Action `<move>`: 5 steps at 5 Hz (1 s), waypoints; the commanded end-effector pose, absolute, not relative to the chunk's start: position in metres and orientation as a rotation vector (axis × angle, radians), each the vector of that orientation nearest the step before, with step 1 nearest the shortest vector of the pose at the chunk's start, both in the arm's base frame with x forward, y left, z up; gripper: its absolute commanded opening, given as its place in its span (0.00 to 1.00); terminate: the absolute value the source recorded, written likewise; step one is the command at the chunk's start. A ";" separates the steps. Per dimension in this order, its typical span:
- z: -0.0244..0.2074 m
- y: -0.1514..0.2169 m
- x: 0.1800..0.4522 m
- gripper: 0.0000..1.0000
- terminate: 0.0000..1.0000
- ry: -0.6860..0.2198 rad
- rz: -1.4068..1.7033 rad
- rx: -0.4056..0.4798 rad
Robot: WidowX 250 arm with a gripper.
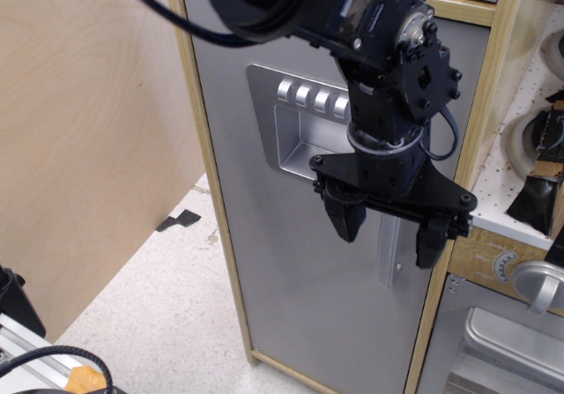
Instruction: Open fridge
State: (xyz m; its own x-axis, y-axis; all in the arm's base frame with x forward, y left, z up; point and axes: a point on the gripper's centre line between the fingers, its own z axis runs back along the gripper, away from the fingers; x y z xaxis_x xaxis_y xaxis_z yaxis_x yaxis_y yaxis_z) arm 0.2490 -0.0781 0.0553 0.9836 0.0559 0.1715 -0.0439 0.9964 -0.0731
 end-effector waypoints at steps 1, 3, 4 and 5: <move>0.052 -0.057 0.290 1.00 0.00 -0.271 0.013 -0.079; 0.027 -0.061 0.325 1.00 0.00 -0.350 0.000 -0.104; 0.026 -0.061 0.334 1.00 0.00 -0.362 -0.001 -0.105; 0.022 -0.062 0.341 1.00 0.00 -0.387 0.022 -0.102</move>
